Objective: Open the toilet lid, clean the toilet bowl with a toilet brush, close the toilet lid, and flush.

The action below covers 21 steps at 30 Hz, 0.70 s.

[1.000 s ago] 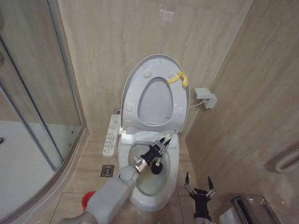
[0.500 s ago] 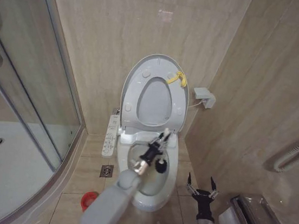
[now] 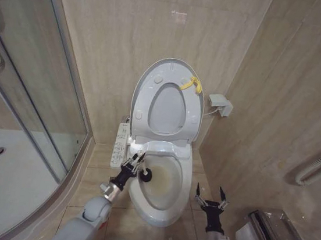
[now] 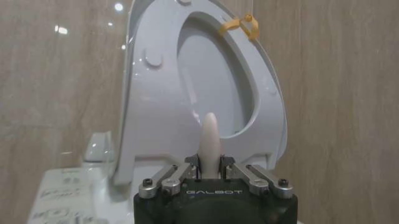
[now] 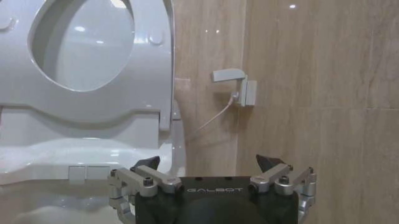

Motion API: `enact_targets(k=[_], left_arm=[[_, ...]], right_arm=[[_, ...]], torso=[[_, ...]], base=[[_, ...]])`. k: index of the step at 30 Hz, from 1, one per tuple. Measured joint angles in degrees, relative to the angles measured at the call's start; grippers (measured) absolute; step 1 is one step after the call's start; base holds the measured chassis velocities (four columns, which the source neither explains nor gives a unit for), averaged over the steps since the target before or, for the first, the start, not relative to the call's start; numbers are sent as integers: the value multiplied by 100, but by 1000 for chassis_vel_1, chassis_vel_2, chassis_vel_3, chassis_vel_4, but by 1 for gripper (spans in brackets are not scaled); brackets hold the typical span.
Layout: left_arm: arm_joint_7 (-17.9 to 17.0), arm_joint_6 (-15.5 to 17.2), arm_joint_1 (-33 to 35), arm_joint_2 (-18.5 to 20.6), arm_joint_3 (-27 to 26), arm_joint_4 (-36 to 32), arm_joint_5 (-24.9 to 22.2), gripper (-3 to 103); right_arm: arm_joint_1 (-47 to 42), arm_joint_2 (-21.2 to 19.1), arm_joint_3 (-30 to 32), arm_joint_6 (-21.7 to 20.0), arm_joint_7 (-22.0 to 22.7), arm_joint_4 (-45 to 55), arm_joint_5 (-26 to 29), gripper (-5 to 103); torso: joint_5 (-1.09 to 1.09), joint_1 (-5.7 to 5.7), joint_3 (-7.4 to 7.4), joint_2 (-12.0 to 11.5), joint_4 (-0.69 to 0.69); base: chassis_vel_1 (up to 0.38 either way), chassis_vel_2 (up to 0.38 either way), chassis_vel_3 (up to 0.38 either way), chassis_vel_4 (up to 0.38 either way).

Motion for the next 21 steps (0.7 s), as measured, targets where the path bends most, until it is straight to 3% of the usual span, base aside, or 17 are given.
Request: enact_targets(k=[9,21], left_arm=[[5,196,380,130,-42,-70,28,21],[47,297,796,-122,116,288,315,21]], right_arm=[[-19,-62,-2,21,-11,22,5,100],[-82,-199,19,107,-49,58,131,100]], torso=[[1,0,0,0,0],[2,0,0,0,1]], base=[[0,0,0,0],[0,0,0,0]])
